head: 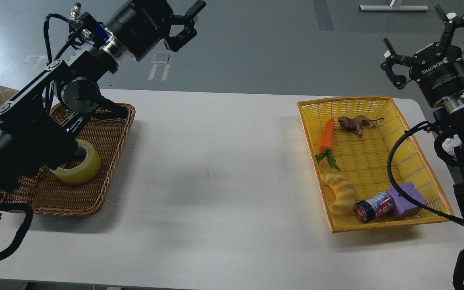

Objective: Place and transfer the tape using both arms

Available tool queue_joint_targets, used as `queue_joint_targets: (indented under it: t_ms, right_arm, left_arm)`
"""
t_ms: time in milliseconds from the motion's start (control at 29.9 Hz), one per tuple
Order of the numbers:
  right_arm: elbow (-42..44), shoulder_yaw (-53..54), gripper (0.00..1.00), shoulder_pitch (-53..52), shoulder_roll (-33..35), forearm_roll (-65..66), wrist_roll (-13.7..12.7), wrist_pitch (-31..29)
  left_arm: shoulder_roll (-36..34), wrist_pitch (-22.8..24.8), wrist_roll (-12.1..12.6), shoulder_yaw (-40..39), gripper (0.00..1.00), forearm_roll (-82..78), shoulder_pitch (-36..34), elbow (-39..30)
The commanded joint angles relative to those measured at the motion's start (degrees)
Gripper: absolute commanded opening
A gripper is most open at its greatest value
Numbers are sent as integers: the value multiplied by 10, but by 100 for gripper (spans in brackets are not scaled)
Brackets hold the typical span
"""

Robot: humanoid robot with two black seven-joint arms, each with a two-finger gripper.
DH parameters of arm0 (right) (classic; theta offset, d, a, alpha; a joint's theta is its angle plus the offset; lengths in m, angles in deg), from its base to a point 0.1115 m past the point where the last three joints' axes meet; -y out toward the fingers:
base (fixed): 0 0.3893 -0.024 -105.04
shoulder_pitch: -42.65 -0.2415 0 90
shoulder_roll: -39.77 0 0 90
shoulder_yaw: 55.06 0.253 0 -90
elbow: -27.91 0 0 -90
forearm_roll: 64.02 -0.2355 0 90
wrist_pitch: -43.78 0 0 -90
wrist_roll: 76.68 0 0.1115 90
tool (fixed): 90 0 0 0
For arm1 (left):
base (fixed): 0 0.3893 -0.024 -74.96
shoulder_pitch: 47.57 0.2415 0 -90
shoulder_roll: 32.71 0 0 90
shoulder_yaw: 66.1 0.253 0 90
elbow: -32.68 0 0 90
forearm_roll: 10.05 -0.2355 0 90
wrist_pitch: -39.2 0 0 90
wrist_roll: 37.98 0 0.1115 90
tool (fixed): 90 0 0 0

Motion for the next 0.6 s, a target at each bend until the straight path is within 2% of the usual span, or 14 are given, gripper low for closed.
queue_joint_targets:
  t_ms: [0, 134, 569]
  right_arm:
    - [15, -31, 100, -22, -1, 1, 0, 0]
    - [25, -57, 100, -39, -2, 1, 0, 0]
    - [91, -113, 100, -91, -7, 1, 0, 0]
  left_arm:
    - [24, 1, 0, -37, 98, 0, 31, -2]
    - [37, 17, 0, -50, 98, 0, 49, -3]
    - [47, 19, -6, -54, 98, 0, 57, -4]
